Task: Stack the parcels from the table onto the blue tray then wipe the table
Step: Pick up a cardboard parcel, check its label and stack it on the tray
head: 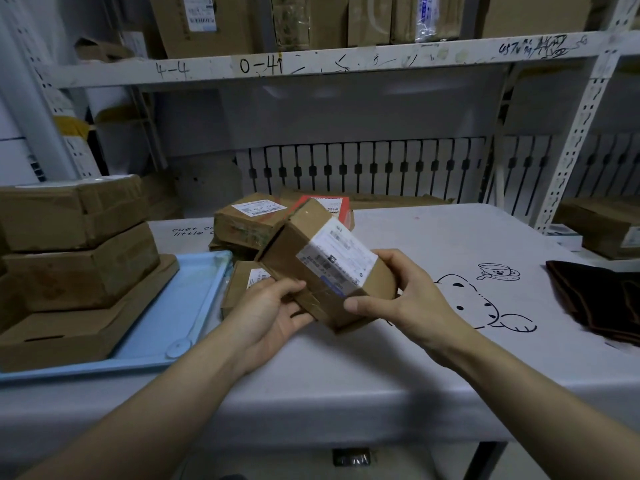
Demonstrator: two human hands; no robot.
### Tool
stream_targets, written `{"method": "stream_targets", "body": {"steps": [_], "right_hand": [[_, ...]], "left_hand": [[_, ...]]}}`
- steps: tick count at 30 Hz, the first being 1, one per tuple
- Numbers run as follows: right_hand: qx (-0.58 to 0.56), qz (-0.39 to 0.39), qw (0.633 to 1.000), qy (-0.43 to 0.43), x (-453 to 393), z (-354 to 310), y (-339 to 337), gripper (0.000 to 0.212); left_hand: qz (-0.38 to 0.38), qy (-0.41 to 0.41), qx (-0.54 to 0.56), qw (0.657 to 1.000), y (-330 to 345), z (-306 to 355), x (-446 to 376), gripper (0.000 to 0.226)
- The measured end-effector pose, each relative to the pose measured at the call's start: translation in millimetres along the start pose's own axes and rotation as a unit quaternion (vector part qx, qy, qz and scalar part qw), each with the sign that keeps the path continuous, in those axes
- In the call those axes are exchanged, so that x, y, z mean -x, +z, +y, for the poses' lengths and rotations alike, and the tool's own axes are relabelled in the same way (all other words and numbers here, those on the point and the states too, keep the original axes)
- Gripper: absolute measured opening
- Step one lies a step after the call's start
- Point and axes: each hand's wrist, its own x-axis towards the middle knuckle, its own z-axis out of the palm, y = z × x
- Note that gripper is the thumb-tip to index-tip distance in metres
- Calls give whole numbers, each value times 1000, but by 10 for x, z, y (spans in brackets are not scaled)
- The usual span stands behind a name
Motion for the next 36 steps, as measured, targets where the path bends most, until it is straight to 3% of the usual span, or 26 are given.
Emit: {"method": "stream_targets", "body": {"steps": [13,30,34,36], "right_hand": [[3,-34,999,-11,4,-43,76,73],[-64,-21,995,67,-69,103,-12,54],[-38,-22,997,57,-77,139,-49,52],[8,-11,999,46,-92,175,-88,58]], "left_hand": [[24,-22,-14,999,-65,28,9,35],[40,11,-78,996,-65,39,53,31],[6,57,-122,991,-87,84,92,38],[10,136,-196,971,-105,105,112,50]]}}
